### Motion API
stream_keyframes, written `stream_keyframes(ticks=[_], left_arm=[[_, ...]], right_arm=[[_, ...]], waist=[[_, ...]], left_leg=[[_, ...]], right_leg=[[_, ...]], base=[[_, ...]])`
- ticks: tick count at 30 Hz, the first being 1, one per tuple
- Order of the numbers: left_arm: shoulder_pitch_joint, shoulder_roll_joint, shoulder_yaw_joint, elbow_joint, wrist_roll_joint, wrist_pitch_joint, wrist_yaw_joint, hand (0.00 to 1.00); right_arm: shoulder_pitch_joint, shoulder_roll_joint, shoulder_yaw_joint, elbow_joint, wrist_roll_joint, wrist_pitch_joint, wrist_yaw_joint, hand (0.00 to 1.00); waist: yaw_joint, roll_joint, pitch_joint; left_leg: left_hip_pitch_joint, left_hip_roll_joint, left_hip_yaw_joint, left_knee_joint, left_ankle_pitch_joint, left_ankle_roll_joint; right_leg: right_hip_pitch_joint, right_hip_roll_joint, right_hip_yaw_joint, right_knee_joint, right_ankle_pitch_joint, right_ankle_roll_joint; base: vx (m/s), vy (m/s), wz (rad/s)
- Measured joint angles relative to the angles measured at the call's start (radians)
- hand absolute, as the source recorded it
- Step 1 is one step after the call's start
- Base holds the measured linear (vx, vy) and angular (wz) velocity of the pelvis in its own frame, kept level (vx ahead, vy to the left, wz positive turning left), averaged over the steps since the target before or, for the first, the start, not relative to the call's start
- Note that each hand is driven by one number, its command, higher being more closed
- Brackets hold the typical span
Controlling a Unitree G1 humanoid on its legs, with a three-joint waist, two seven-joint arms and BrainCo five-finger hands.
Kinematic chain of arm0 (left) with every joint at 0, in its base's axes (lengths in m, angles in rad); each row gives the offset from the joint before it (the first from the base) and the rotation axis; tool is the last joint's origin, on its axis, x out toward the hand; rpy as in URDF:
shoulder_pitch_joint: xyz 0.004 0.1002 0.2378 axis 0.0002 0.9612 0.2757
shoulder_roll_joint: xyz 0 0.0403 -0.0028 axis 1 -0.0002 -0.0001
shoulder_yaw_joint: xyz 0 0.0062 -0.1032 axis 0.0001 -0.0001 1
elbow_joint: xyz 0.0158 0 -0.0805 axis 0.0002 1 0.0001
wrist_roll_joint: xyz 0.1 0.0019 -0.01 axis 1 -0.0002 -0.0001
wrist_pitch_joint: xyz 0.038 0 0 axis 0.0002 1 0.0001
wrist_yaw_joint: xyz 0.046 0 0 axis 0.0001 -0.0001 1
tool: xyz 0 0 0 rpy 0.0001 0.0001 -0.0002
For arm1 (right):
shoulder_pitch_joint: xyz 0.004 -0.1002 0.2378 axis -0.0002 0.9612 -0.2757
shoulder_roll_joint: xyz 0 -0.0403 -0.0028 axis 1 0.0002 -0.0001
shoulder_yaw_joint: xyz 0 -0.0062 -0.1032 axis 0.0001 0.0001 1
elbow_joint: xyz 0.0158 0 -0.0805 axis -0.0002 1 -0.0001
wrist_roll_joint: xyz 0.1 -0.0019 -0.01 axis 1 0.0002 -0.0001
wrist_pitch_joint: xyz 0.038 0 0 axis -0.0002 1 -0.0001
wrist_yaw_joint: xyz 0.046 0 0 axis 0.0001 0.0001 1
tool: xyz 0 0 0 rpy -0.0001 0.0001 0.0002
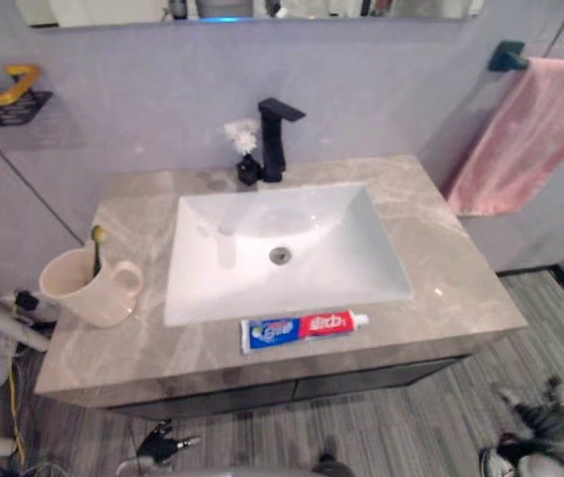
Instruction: Organize washtable
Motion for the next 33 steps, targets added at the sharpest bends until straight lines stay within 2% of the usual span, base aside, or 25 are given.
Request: stream_keyframes(ticks=[2, 3, 5, 9, 11, 14, 15, 16, 18, 20, 22, 25, 30, 33], left_arm=[[0.025, -0.001, 0.021, -0.016, 0.0, 0.0, 0.0, 0.0], [0.035, -0.001, 0.025, -0.025, 0.0, 0.0, 0.0, 0.0], [0.044, -0.001, 0.025, -0.028, 0.0, -0.001, -0.001, 0.0], [0.059, -0.002, 0.025, -0.034, 0.0, -0.006, -0.01, 0.0], [0.062, -0.003, 0.026, -0.033, 0.0, -0.014, -0.023, 0.0], [0.064, -0.002, 0.022, -0.032, 0.0, -0.016, -0.026, 0.0], [0.068, -0.002, 0.014, -0.031, -0.002, -0.02, -0.027, 0.0], [0.067, -0.002, 0.011, -0.031, -0.002, -0.021, -0.032, 0.0], [0.062, 0.0, -0.007, -0.032, -0.004, -0.028, -0.045, 0.0], [0.055, 0.001, -0.034, -0.033, -0.004, -0.042, -0.045, 0.0], [0.052, 0.002, -0.049, -0.033, -0.007, -0.044, -0.045, 0.0], [0.037, 0.006, -0.075, -0.032, -0.014, -0.044, -0.047, 0.0], [0.018, 0.013, -0.114, -0.028, -0.014, -0.044, -0.066, 0.0], [0.014, 0.013, -0.114, -0.028, -0.014, -0.044, -0.066, 0.0]], right_arm=[[0.024, -0.005, -0.04, -0.113, -0.028, 0.0, -0.002, 0.0], [0.032, -0.011, -0.069, -0.201, -0.052, 0.0, -0.004, 0.0], [0.032, -0.023, -0.087, -0.274, -0.071, -0.002, -0.004, 0.0], [0.029, -0.119, -0.109, -0.461, -0.122, -0.019, 0.017, 0.0], [-0.012, -0.211, -0.082, -0.531, -0.131, -0.057, 0.033, 0.0], [-0.091, -0.332, 0.055, -0.554, -0.105, -0.107, 0.06, 0.0], [-0.151, -0.385, 0.175, -0.563, -0.071, -0.129, 0.083, 0.0], [-0.168, -0.407, 0.224, -0.568, -0.049, -0.139, 0.095, 0.0], [-0.224, -0.469, 0.412, -0.58, 0.002, -0.168, 0.162, 0.0], [-0.245, -0.496, 0.524, -0.578, 0.025, -0.174, 0.203, 0.0], [-0.266, -0.513, 0.612, -0.574, 0.024, -0.174, 0.243, 0.0], [-0.285, -0.528, 0.7, -0.556, 0.023, -0.173, 0.28, 0.0], [-0.314, -0.535, 0.819, -0.523, 0.002, -0.157, 0.326, 0.0], [-0.317, -0.549, 0.864, -0.523, -0.017, -0.15, 0.351, 0.0]], waist=[[-0.02, -0.01, -0.015], [-0.03, -0.005, -0.021], [-0.039, -0.012, -0.025], [-0.049, -0.006, -0.03], [-0.049, -0.007, -0.038], [-0.046, -0.008, -0.05], [-0.043, -0.009, -0.057], [-0.041, -0.01, -0.058], [-0.034, -0.013, -0.062], [-0.012, -0.014, -0.062], [-0.009, -0.015, -0.062], [0.015, -0.017, -0.06], [0.018, -0.034, -0.041], [0.023, -0.036, -0.034]], left_leg=[[-0.008, 0.003, 0.001, 0.003, -0.001, 0.0], [-0.009, 0.007, 0.006, 0.009, -0.005, -0.001], [-0.016, 0.009, 0.014, 0.026, -0.015, -0.001], [-0.02, 0.008, 0.027, 0.055, -0.032, 0.003], [-0.027, 0.006, 0.027, 0.055, -0.033, 0.004], [-0.031, -0.001, 0.022, 0.056, -0.032, 0.005], [-0.036, -0.002, 0.015, 0.056, -0.03, 0.006], [-0.04, -0.003, 0.01, 0.057, -0.029, 0.007], [-0.06, -0.007, -0.018, 0.057, -0.023, 0.009], [-0.069, -0.009, -0.039, 0.057, -0.02, 0.011], [-0.077, -0.008, -0.066, 0.059, -0.019, 0.013], [-0.082, -0.009, -0.087, 0.059, -0.017, 0.015], [-0.085, -0.009, -0.119, 0.063, -0.012, 0.022], [-0.089, -0.013, -0.121, 0.066, -0.009, 0.026]], right_leg=[[-0.007, 0.0, 0.001, 0.001, 0.0, 0.0], [-0.012, 0.0, 0.007, 0.006, 0.0, 0.0], [-0.02, 0.001, 0.016, 0.012, 0.001, 0.001], [-0.021, -0.002, 0.036, 0.016, 0.004, 0.006], [-0.031, -0.003, 0.037, 0.017, 0.004, 0.006], [-0.033, -0.004, 0.034, 0.016, 0.007, 0.007], [-0.033, -0.004, 0.028, 0.014, 0.007, 0.007], [-0.033, -0.005, 0.022, 0.013, 0.009, 0.008], [-0.033, -0.011, -0.006, 0.006, 0.011, 0.009], [-0.026, -0.012, -0.029, -0.003, 0.016, 0.009], [-0.017, -0.011, -0.061, -0.005, 0.021, 0.002], [-0.006, -0.011, -0.085, -0.016, 0.033, 0.0], [0.015, -0.014, -0.129, -0.019, 0.046, -0.008], [0.016, -0.02, -0.131, -0.019, 0.048, -0.007]], base=[[0.0, -0.032, -0.05], [-0.02, -0.03, -0.12], [-0.06, -0.015, -0.17], [-0.07, -0.001, -0.13], [-0.08, -0.006, -0.03], [-0.02, -0.001, 0.03], [-0.01, -0.011, 0.14], [0.01, -0.028, 0.29], [0.02, -0.027, 0.35], [0.04, -0.02, 0.31], [0.05, -0.026, 0.42], [0.04, -0.008, 0.24], [0.0, -0.007, 0.2], [-0.03, -0.001, 0.05]])
